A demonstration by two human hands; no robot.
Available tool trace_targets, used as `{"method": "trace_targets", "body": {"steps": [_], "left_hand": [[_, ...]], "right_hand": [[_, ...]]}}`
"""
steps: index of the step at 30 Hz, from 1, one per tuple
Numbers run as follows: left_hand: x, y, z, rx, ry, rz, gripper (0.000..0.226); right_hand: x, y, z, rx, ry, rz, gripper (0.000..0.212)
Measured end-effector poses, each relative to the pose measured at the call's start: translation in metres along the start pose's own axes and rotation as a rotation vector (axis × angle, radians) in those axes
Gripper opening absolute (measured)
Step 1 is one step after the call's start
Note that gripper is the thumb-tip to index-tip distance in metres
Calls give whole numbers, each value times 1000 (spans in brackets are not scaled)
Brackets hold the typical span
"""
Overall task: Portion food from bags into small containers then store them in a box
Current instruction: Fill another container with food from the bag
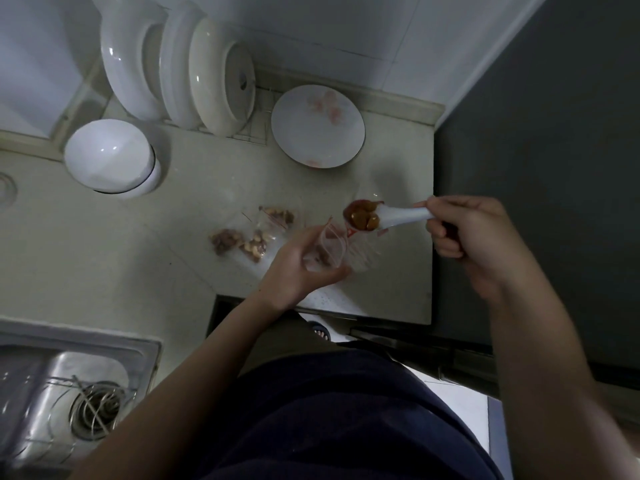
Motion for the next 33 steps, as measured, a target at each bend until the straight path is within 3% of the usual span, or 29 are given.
{"method": "trace_targets", "body": {"steps": [4,12,18,25,33], "left_hand": [[2,1,5,-39,-60,49,42],[5,4,4,-19,-34,101,41],[7,6,3,-14,-22,140,36],[9,9,-1,-31,52,143,39],[16,20,2,-231,54,304,44]], "right_hand": [[-15,4,-4,28,132,-13,31],[-40,10,-9,176,635,-61,38],[-60,27,-15,376,981,-103,22],[-48,30,-27,502,936,30,20],[-21,32,-31,496,811,194,22]]}}
Point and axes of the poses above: each hand's wrist, its own y-axis away from the middle knuckle, its own x-axis out of the back of the hand, z = x × y, the point moved 2 cm from there along -y, towards the middle knuckle, and after that the axes turned 11 degrees about -z, right-handed, at the moved point
